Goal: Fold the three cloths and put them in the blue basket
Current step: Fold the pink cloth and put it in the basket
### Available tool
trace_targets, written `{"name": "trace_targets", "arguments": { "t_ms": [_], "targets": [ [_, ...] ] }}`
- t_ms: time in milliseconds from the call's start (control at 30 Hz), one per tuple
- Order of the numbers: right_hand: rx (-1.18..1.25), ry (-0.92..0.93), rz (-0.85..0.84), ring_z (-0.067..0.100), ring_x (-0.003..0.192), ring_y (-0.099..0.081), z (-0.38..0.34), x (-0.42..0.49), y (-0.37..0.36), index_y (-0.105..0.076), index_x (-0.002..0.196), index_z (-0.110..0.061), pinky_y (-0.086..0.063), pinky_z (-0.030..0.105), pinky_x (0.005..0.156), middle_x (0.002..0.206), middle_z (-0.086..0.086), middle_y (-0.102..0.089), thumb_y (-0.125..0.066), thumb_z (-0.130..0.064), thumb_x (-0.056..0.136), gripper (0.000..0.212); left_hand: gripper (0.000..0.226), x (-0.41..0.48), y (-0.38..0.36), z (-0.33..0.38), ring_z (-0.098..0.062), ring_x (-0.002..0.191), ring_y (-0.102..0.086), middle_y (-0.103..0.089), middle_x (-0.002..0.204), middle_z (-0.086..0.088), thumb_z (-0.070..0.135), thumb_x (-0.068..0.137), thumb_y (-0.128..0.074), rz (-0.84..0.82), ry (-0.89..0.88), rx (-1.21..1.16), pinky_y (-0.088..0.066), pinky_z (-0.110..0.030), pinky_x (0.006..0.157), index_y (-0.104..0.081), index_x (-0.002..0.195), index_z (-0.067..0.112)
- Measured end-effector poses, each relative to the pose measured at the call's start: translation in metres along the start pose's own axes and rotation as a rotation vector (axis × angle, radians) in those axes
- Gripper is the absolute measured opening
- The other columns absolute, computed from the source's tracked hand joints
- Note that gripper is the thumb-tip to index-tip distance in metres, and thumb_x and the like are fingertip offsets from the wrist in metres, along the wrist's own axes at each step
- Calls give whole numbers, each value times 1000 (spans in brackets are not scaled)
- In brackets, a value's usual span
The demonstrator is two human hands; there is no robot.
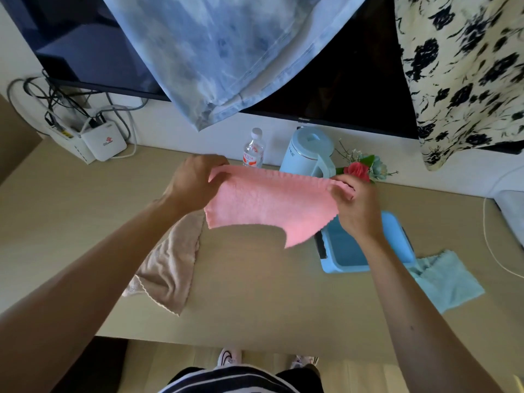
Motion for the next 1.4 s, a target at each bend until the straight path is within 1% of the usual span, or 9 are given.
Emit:
{"name": "trace_targets", "arguments": {
  "t_ms": [167,267,400,533,767,933,1067,1233,1400],
  "targets": [
    [152,40,-33,-11,78,-58,-8,-39,12,-68,98,-18,-40,4,65,85,-18,-64,-64,-21,93,7,13,-30,12,5,-21,78,-66,-74,89,-1,13,88,-63,48,-69,-112,-52,-33,71,-73,95,10],
    [195,7,-212,-3,75,-60,12,-80,4,-69,90,-17,-40,9,65,80,-14,-65,-66,-25,90,9,16,-70,-7,-10,-18,77,-64,-71,87,1,21,88,-64,-93,-114,-197,-48,-28,71,-74,91,10],
    [229,-106,-495,-1,85,-67,52,-143,-28,-75,94,-15,-45,7,75,91,-15,-72,-72,-15,87,8,9,-134,-54,-30,-5,85,-65,-73,92,9,25,85,-71,-321,-136,-188,-49,-17,85,-79,88,22],
    [190,-299,-627,-1,89,-69,99,-194,-66,-76,96,-13,-51,12,82,94,-6,-75,-70,-4,89,13,19,-191,-106,-48,-5,81,-68,-74,91,9,9,76,-82,-481,50,-246,-58,-31,75,-77,91,19],
    [201,-495,-481,-1,74,-65,132,-208,-92,-73,83,-13,-47,16,68,78,-9,-74,-70,-7,88,8,8,-199,-132,-59,0,85,-69,-74,92,16,23,85,-75,-566,260,-277,-54,-22,79,-77,93,23],
    [266,-635,-313,3,67,-58,143,-188,-108,-69,78,-15,-41,11,58,72,-7,-68,-70,-4,86,14,11,-172,-148,-67,3,68,-63,-71,84,12,19,83,-78,-468,360,-250,-44,-11,65,-76,93,14],
    [272,-712,-274,5,64,-51,152,-177,-123,-61,68,-22,-37,9,54,68,-9,-61,-67,-5,87,26,14,-154,-168,-70,-14,75,-68,-74,89,5,24,86,-75,-435,475,-268,-54,-29,70,-75,98,18],
    [217,-764,-270,4,76,-60,166,-169,-140,-70,85,-15,-41,5,57,92,-1,-73,-66,-9,87,7,20,-145,-186,-78,-17,88,-69,-76,99,3,23,87,-72,-415,521,-255,-53,-26,78,-73,106,16],
    [126,-775,-241,17,78,-63,179,-163,-149,-69,92,-9,-47,23,63,89,5,-71,-67,-19,90,10,21,-140,-193,-84,-24,85,-71,-76,97,-1,24,88,-72,-403,559,-229,-58,-35,76,-72,106,15]
  ]
}}
Point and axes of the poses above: each hand's wrist, its own x-axis towards the middle knuckle, its own y-axis out of the back of the hand, z = x × y, the point moved 1 cm from there along x, towards the middle knuckle
